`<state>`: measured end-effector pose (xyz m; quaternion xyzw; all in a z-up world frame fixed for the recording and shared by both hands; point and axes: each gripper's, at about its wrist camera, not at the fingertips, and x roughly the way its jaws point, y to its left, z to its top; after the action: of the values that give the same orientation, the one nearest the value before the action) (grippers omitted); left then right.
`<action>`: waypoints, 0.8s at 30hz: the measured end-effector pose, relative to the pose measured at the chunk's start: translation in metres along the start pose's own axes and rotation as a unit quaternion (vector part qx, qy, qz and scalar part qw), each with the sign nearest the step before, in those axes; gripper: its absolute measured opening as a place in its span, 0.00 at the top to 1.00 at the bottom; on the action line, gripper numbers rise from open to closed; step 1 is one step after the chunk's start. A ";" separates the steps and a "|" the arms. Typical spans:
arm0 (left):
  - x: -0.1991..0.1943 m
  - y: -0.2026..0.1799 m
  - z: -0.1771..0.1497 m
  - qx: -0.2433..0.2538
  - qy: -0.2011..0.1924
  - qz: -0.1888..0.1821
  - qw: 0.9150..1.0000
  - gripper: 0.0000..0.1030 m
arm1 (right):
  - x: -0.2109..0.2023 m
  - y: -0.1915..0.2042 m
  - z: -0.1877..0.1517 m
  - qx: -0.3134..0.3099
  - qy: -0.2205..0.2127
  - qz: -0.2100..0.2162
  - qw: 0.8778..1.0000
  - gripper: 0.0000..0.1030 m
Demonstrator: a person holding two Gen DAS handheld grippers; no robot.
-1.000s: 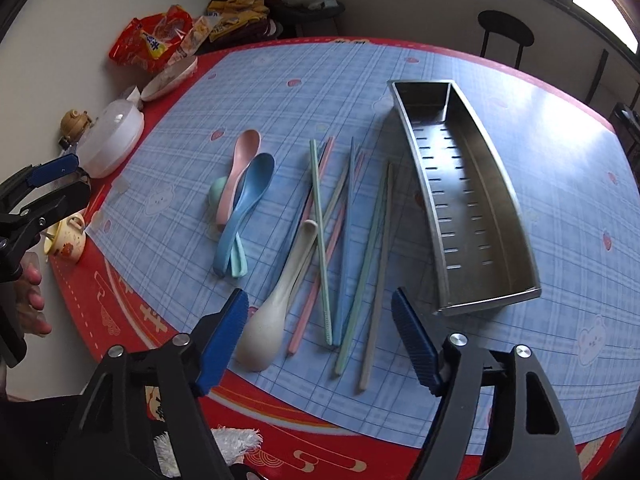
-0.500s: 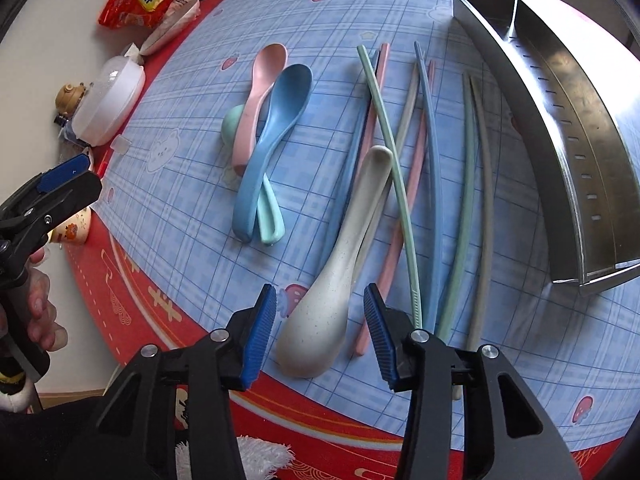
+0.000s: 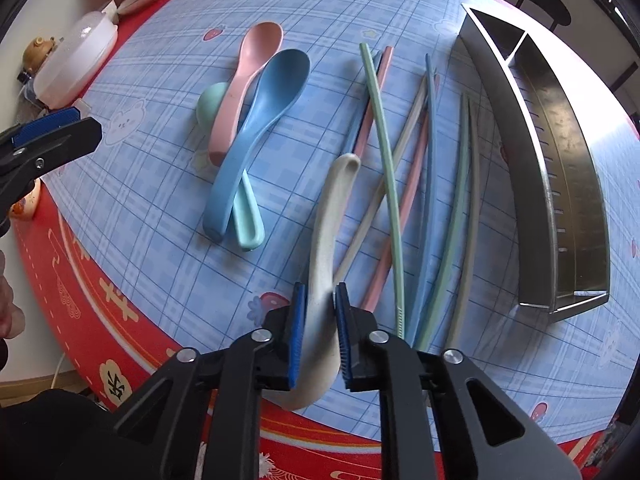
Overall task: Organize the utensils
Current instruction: 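Lift the cream spoon with the right tool while the left tool grasps the pink spoon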
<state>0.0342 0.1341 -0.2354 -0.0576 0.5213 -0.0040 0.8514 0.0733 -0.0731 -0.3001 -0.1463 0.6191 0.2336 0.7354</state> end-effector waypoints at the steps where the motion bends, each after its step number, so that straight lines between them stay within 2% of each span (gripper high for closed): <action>1: 0.001 0.000 0.001 0.000 0.000 -0.005 1.000 0.35 | -0.003 -0.004 -0.001 0.008 -0.002 0.002 1.000 0.94; 6: 0.008 -0.004 0.007 0.006 0.003 -0.029 1.000 0.38 | -0.006 -0.031 -0.007 0.061 -0.002 0.033 0.998 0.95; 8: 0.012 -0.007 0.010 0.006 0.007 -0.042 0.999 0.38 | -0.008 -0.040 -0.009 0.069 -0.002 0.042 0.997 0.95; 11: 0.019 -0.011 0.013 0.004 0.018 -0.067 0.998 0.45 | -0.006 -0.045 -0.009 0.071 -0.001 0.056 0.996 0.93; 17: 0.040 -0.011 0.020 -0.021 0.042 -0.101 0.994 0.56 | 0.000 -0.044 -0.004 0.061 0.004 0.079 0.995 0.90; 20: 0.052 -0.009 0.025 -0.041 0.051 -0.117 0.991 0.65 | 0.003 -0.033 -0.003 0.051 0.007 0.079 0.995 0.91; 24: 0.063 -0.014 0.035 -0.055 0.049 -0.137 0.988 0.68 | 0.007 -0.023 -0.003 0.053 0.006 0.077 0.996 0.93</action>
<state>0.0943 0.1194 -0.2741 -0.1749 0.5493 -0.0945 0.8116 0.0837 -0.0930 -0.3093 -0.0604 0.6442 0.2561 0.7182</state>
